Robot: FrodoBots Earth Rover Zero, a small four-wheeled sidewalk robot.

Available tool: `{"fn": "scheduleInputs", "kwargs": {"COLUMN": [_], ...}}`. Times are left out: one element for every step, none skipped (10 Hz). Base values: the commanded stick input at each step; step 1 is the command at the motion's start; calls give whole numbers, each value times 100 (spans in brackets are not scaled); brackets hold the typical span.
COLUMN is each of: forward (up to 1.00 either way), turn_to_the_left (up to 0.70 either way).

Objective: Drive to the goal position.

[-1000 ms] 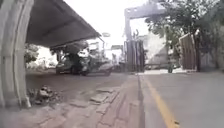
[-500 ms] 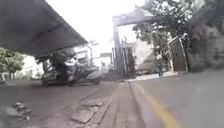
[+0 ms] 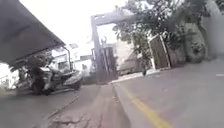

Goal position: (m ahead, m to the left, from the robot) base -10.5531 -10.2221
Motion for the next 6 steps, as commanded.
{"fn": "scheduleInputs", "kwargs": {"forward": [100,100,100,100,100,100], "turn_to_the_left": [-40,-40,-40,-40,-40,-40]}}
